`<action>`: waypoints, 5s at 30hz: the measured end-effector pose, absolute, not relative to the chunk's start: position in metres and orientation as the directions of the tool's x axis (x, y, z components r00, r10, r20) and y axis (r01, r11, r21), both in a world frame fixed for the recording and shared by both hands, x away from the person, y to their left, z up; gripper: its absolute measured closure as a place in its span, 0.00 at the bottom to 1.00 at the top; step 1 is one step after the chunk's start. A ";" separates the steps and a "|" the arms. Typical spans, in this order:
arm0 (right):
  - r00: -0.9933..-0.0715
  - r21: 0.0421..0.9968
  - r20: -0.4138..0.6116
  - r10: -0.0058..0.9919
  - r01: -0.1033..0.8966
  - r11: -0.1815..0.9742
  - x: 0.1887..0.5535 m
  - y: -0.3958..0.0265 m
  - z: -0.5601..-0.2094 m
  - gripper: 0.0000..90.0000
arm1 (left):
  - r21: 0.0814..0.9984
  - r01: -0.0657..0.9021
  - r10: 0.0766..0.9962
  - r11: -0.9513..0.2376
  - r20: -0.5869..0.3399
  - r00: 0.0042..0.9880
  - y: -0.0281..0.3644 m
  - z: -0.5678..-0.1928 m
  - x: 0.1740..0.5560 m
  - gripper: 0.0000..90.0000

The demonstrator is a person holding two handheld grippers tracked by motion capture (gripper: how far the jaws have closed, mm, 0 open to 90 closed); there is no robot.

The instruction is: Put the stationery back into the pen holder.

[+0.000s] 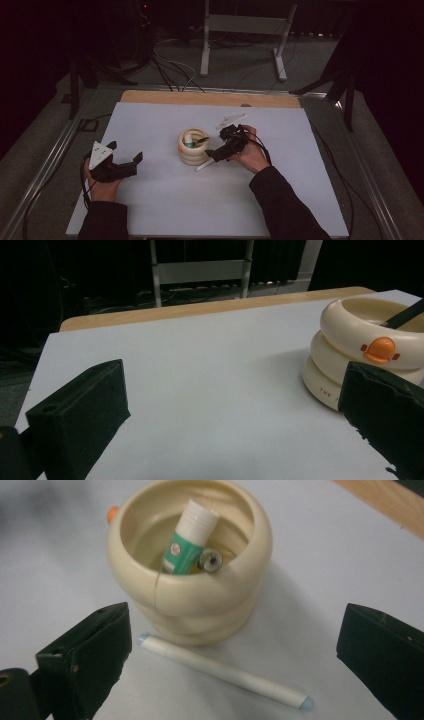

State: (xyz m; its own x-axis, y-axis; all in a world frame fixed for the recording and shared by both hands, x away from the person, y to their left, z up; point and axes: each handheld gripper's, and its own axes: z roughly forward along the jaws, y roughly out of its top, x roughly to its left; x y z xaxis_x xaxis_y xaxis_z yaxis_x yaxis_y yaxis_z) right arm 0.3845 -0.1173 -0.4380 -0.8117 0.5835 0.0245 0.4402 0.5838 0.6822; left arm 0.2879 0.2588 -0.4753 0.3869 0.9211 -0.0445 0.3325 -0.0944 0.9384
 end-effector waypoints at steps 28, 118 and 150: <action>-0.840 0.579 0.079 0.536 0.477 0.662 0.396 -0.110 -0.491 0.05 | 0.939 0.331 0.921 -0.094 -0.044 0.387 0.259 -0.475 0.288 0.00; -0.958 0.692 -0.082 0.275 0.144 0.707 0.340 -0.118 -0.448 0.88 | 0.934 0.342 0.919 -0.106 -0.039 0.393 0.256 -0.477 0.289 0.00; -0.899 0.804 -0.099 0.426 0.180 0.566 0.344 -0.125 -0.424 0.88 | 0.934 0.342 0.919 -0.107 -0.038 0.393 0.256 -0.477 0.289 0.00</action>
State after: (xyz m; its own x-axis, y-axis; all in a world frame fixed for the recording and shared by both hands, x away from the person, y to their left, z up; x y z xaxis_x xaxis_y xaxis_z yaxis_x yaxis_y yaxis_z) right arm 0.3435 -0.1249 -0.4245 -0.8994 0.4260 -0.0985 0.1800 0.5661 0.8045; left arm 0.2889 0.2557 -0.4769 0.3929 0.9188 -0.0381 0.3417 -0.1074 0.9336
